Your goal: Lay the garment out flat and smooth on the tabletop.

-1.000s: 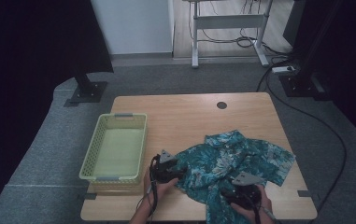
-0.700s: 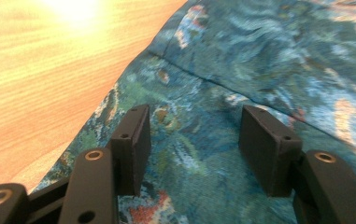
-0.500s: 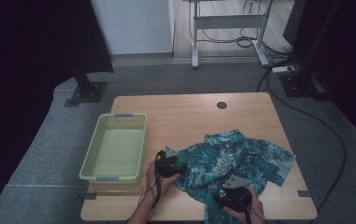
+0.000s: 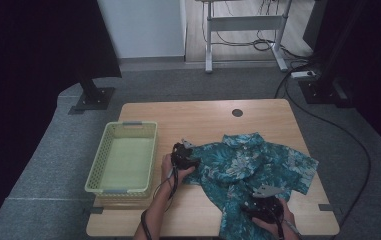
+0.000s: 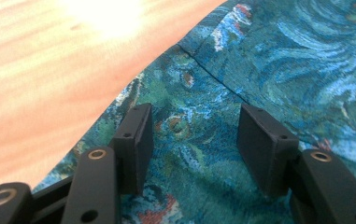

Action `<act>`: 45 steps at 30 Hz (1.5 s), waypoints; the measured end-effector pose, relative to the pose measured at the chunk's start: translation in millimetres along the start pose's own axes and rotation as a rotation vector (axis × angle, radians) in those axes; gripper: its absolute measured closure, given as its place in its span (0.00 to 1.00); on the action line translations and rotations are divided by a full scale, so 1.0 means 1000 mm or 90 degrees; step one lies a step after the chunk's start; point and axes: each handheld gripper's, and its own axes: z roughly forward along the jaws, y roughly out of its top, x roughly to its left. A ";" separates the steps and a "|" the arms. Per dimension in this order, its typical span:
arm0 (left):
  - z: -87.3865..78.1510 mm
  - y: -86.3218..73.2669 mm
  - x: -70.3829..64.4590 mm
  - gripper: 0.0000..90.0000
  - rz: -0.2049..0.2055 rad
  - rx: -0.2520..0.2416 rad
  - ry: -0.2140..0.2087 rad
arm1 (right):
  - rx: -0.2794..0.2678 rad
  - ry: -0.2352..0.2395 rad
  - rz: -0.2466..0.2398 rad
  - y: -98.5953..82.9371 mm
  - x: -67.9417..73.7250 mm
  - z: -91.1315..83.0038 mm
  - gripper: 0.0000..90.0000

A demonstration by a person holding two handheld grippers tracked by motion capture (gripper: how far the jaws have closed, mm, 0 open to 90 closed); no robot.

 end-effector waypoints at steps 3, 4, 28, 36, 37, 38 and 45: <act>0.002 0.004 -0.002 0.50 -0.005 0.010 0.002 | 0.002 0.002 0.001 0.000 -0.002 0.000 0.47; 0.000 0.003 -0.003 0.50 -0.007 0.013 -0.006 | 0.000 0.002 0.002 0.000 -0.002 0.000 0.47; -0.048 -0.054 -0.057 0.48 0.041 -0.013 -0.098 | -0.011 0.021 -0.018 0.003 0.032 -0.004 0.47; -0.045 -0.050 -0.045 0.49 0.016 -0.012 -0.099 | -0.001 0.012 0.005 -0.009 0.020 -0.011 0.46; -0.044 -0.049 -0.042 0.49 0.012 -0.011 -0.099 | 0.004 0.012 0.006 -0.010 0.018 -0.010 0.46; -0.043 -0.048 -0.041 0.49 0.007 -0.011 -0.097 | 0.002 0.011 0.007 -0.011 0.017 -0.010 0.46; -0.037 -0.038 -0.030 0.50 0.008 0.001 -0.077 | -0.001 -0.001 0.016 -0.014 0.007 -0.013 0.44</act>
